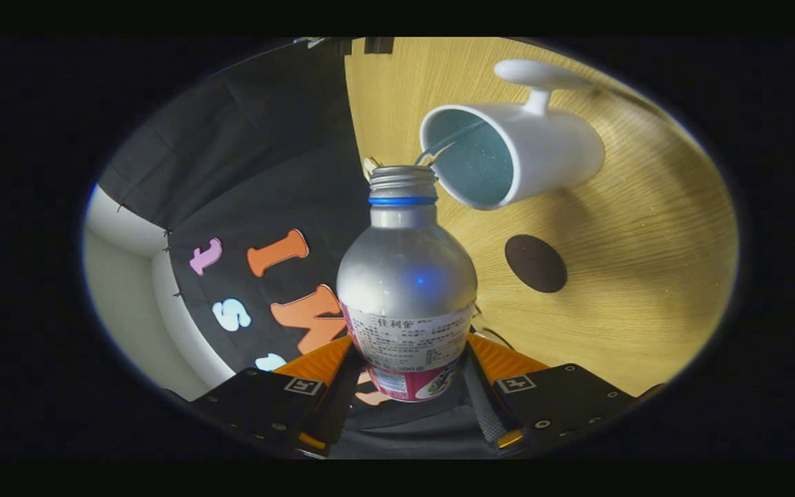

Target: Take the bottle from table, then pour the juice into the cup, finally place the bottle on the coaster

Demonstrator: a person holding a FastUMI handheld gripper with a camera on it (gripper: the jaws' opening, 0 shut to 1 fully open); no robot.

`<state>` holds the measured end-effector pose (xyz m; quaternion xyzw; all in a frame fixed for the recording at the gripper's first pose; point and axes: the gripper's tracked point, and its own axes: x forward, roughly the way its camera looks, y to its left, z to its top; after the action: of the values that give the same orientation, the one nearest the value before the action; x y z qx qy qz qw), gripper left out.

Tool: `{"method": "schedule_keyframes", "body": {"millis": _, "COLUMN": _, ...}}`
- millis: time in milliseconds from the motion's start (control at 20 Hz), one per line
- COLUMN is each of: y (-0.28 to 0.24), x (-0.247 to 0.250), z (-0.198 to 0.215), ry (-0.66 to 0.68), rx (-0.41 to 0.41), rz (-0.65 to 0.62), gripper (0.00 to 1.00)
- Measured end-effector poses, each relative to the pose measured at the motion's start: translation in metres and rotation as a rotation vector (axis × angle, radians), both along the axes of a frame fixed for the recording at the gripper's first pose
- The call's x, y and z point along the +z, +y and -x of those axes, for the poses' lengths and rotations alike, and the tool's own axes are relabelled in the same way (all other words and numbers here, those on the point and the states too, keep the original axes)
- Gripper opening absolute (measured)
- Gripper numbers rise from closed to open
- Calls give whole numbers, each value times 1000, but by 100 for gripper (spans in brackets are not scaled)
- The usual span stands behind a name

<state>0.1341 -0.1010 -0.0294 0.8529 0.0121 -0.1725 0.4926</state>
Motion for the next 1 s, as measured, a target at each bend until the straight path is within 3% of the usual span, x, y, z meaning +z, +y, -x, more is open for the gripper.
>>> {"method": "schedule_keyframes", "body": {"millis": 1000, "y": -2, "x": 10, "z": -1, "ry": -21, "rx": -13, "rz": -69, "gripper": 76}}
